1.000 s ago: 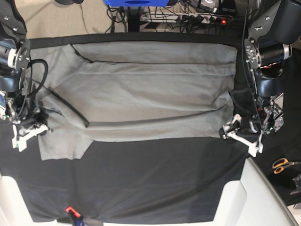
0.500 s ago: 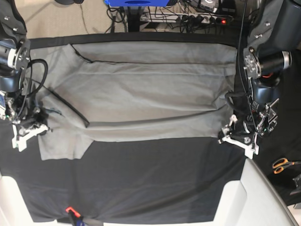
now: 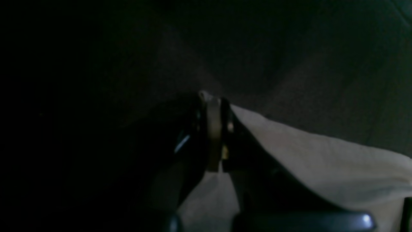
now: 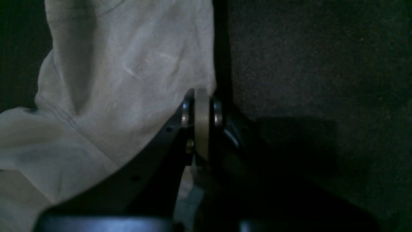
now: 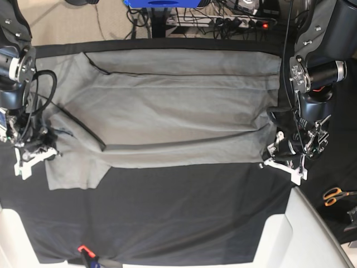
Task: Fold the T-shirt properly
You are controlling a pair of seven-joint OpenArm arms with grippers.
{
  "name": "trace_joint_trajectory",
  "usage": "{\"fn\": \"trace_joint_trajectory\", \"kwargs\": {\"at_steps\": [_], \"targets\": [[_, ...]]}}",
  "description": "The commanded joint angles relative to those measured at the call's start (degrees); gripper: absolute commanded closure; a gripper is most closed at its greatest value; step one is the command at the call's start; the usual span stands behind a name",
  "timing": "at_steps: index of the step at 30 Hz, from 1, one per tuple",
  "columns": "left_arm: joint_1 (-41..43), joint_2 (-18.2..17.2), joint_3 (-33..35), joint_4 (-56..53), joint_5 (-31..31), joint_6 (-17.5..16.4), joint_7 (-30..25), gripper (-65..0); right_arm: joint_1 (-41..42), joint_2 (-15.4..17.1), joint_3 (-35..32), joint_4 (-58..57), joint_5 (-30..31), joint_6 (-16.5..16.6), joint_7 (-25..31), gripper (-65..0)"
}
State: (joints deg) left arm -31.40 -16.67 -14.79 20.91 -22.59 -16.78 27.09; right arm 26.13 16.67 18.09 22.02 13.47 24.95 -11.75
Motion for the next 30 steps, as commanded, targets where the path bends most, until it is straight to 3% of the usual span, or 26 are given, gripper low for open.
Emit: {"fn": "trace_joint_trajectory", "kwargs": {"at_steps": [1, 5, 10, 30], "targets": [[-0.65, -0.78, 1.38, 0.32, 1.18, 0.38, 1.88, 0.0, 1.25, 0.87, -0.11, 0.62, -0.24, -0.11, 0.19, -0.8], [-0.65, -1.31, 4.28, 5.42, 0.66, 0.38, 2.84, 0.0, 1.08, 0.78, -0.11, 3.69, -0.24, -0.11, 2.12, -0.8], [-0.65, -1.31, 4.28, 12.81, 1.01, 0.38, 8.29, 0.0, 0.55, 0.78, -0.11, 8.0, -0.33, -0.11, 2.12, -0.8], [-0.47, -1.22, 4.19, 23.71, 0.57, 0.38, 12.34, 0.0, 0.73, 0.87, -0.28, 16.53, -0.42, -0.03, 2.3, -0.8]]}}
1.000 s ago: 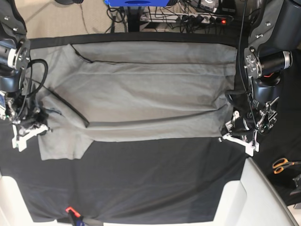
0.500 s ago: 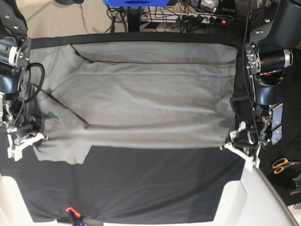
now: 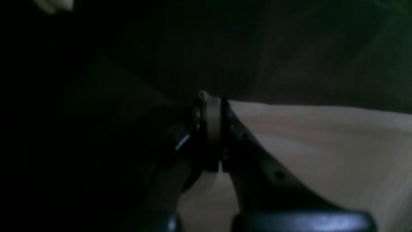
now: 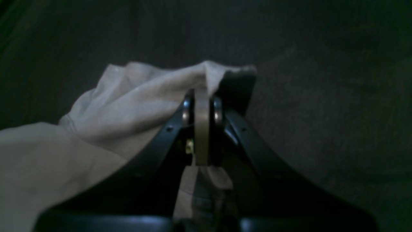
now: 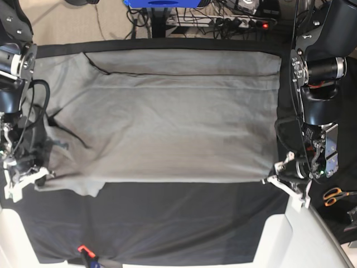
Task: Fold the T-shirt properly
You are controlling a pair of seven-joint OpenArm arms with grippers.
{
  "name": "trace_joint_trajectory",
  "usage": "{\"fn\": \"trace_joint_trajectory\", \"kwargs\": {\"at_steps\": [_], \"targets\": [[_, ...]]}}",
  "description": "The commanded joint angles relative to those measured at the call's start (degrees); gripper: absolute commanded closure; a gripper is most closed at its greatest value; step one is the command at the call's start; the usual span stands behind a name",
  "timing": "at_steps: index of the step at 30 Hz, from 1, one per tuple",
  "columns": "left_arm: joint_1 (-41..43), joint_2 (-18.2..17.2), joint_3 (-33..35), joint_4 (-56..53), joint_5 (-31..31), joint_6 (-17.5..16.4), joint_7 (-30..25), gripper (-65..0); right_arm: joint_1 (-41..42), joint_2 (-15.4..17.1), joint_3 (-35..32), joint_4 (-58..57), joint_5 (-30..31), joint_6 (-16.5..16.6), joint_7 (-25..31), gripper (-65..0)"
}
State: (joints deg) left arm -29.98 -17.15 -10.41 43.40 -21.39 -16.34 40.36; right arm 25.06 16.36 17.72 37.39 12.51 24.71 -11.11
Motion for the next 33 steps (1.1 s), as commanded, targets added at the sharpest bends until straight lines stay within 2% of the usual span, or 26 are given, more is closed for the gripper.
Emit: {"fn": "trace_joint_trajectory", "kwargs": {"at_steps": [1, 5, 10, 15, 17, 20, 23, 33], "targets": [[-1.89, -0.74, -0.18, 1.31, -0.63, -0.06, -0.93, 0.0, 1.8, 1.18, 0.09, 1.43, 0.54, 0.21, 1.66, -0.8], [-1.89, -0.74, -0.18, 1.39, -0.63, -0.06, -0.93, 0.0, 1.8, 1.18, -0.53, 1.51, 0.54, 0.21, 1.66, -0.9], [-1.89, -0.74, -0.18, 1.48, -0.63, -0.06, -0.93, 0.0, 1.8, 1.18, -7.82, 1.51, 0.54, 0.21, 1.84, -0.9], [-1.98, -0.74, -0.18, 1.48, -0.63, -0.06, -0.93, 0.0, 1.89, 1.27, -8.53, 1.43, 0.54, 0.04, 1.84, -0.8], [-1.98, -0.74, -0.18, 1.48, -0.63, -0.06, -0.93, 0.0, 1.89, 2.23, -8.7, 1.25, 0.54, -0.05, 1.58, -0.8], [-1.89, -0.74, -0.18, 1.48, -0.55, -0.06, -0.93, 0.0, 1.97, 3.29, -9.76, 1.08, 0.54, -4.45, 1.49, -0.9], [-1.89, -0.74, 0.09, 1.48, -0.55, -0.06, -0.93, 0.0, 1.97, 4.61, -13.89, 1.08, 0.54, -6.82, 1.49, -0.8], [-1.89, -0.74, 0.44, 1.48, -0.11, -0.06, -0.93, 0.0, 5.14, 5.93, -23.21, -3.14, 0.45, -6.99, 1.49, -0.8]]}}
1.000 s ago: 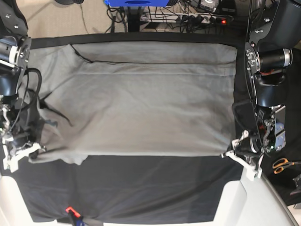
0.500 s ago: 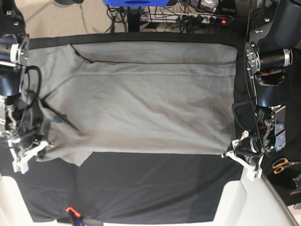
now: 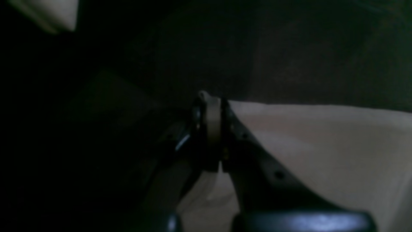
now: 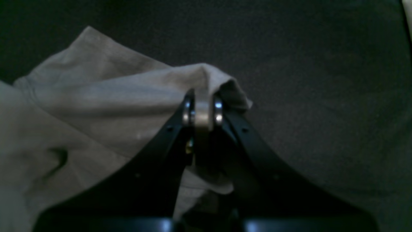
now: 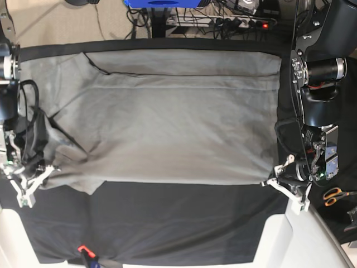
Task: Fold the T-shirt properly
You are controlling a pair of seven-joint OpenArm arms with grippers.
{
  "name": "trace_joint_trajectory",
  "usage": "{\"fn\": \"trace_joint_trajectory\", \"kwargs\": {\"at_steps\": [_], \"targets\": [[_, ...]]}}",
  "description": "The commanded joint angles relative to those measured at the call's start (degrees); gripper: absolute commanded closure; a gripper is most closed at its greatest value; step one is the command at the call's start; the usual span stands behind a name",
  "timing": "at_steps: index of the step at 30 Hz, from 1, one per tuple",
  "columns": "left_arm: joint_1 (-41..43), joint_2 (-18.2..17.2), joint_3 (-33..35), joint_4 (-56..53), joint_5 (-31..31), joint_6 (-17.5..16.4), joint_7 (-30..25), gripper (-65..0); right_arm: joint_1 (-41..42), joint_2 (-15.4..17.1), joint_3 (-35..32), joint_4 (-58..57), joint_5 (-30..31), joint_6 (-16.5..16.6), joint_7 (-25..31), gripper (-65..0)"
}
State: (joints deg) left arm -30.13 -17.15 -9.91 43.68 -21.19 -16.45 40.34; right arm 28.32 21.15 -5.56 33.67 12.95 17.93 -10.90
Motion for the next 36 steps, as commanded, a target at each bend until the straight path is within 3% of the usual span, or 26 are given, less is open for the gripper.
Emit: {"fn": "trace_joint_trajectory", "kwargs": {"at_steps": [1, 9, 18, 27, 36], "targets": [[-1.74, -0.74, -0.07, 1.2, -0.3, 0.05, -0.91, 0.0, 2.32, 1.49, -0.81, 0.22, 0.02, -0.22, 1.36, -0.8], [-1.65, -0.83, -0.07, 1.29, -0.3, 0.05, -0.91, 0.0, 4.52, 2.99, -9.87, 0.22, 0.02, -0.22, 1.53, -0.8], [-0.86, -0.83, 0.02, 5.33, -0.3, 0.05, 1.47, 0.0, 5.13, 2.99, -10.48, 0.22, -0.07, -0.22, 3.82, -0.8], [0.9, -0.83, 0.02, 10.08, -0.3, 0.05, 3.4, 0.0, 5.13, 0.17, -9.78, 0.13, -16.42, -0.22, 7.51, -0.8], [5.73, -0.83, -0.59, 15.44, -0.3, 0.05, 4.45, 0.0, 5.84, 0.44, -9.95, -1.54, -18.53, -0.22, 9.88, -0.8]]}}
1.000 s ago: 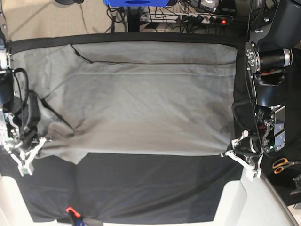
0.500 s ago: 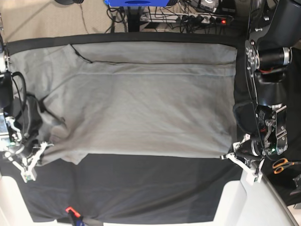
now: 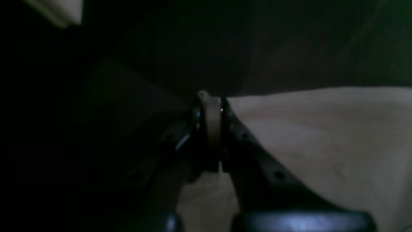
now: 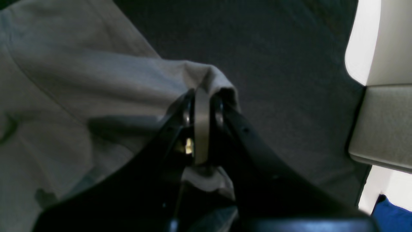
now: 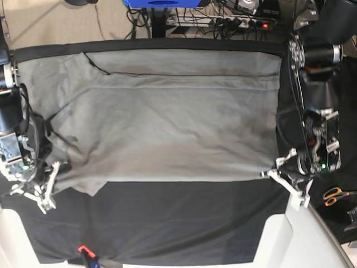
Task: Fold the T-shirt properly
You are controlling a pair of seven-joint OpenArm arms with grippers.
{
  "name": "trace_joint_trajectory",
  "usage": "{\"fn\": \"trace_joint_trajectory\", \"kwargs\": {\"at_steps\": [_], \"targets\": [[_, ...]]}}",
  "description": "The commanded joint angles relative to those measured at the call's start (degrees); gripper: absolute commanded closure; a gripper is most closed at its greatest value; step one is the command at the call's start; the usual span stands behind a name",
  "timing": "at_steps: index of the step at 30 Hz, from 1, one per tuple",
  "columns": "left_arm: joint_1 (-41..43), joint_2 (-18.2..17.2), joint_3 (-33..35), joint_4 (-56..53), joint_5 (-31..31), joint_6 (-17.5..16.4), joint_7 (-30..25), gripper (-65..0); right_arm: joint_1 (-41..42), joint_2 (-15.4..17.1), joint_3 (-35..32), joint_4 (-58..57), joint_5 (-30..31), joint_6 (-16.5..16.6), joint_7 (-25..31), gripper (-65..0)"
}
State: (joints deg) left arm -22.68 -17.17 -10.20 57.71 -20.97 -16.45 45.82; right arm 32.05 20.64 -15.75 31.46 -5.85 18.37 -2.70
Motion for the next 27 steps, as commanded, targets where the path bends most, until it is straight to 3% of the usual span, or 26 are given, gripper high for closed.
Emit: {"fn": "trace_joint_trajectory", "kwargs": {"at_steps": [1, 9, 13, 16, 19, 22, 23, 24, 27], "targets": [[-1.37, -0.81, -0.31, 2.02, -0.52, 0.05, -1.03, 0.0, 2.1, 0.94, 0.06, 0.67, 0.26, -0.66, 2.74, -0.8], [0.39, -0.81, -0.31, 2.73, -0.52, 0.05, -1.03, 0.0, 4.12, 0.67, 0.32, -6.1, 0.26, -1.18, 8.9, -0.8], [0.57, -0.81, -0.31, 2.81, -0.52, 0.05, -1.03, 0.0, 5.79, 0.67, -0.12, -12.52, 0.26, -7.78, 14.79, -1.2], [0.48, -0.81, -0.31, 2.81, -0.52, 0.05, -1.03, 0.0, 6.14, 0.67, 0.23, -14.45, 0.26, -10.33, 17.69, -3.2], [0.3, -0.81, -0.31, 2.46, -0.52, 0.05, -1.03, 0.0, 6.14, 0.59, 0.32, -14.54, 0.26, -12.09, 17.69, -17.6], [0.22, -0.81, -0.31, 2.46, -0.52, 0.05, -1.03, 0.0, 6.32, 0.59, 0.06, -14.45, 0.26, -16.13, 17.69, -40.2], [0.22, -0.81, -0.22, 2.46, -0.52, 0.05, -1.03, 0.0, 6.5, 0.59, 0.06, -14.28, 0.26, -16.74, 17.78, -45.2], [0.22, -0.81, -0.13, 2.46, -0.52, 0.05, -1.03, 0.0, 6.76, 0.59, 0.32, -13.49, 0.26, -17.36, 17.78, -48.9], [0.13, -0.72, 0.13, 2.29, -0.52, 0.05, -1.03, 0.0, 5.27, 0.59, 0.5, -10.41, 0.44, -17.1, 15.58, -50.1]]}}
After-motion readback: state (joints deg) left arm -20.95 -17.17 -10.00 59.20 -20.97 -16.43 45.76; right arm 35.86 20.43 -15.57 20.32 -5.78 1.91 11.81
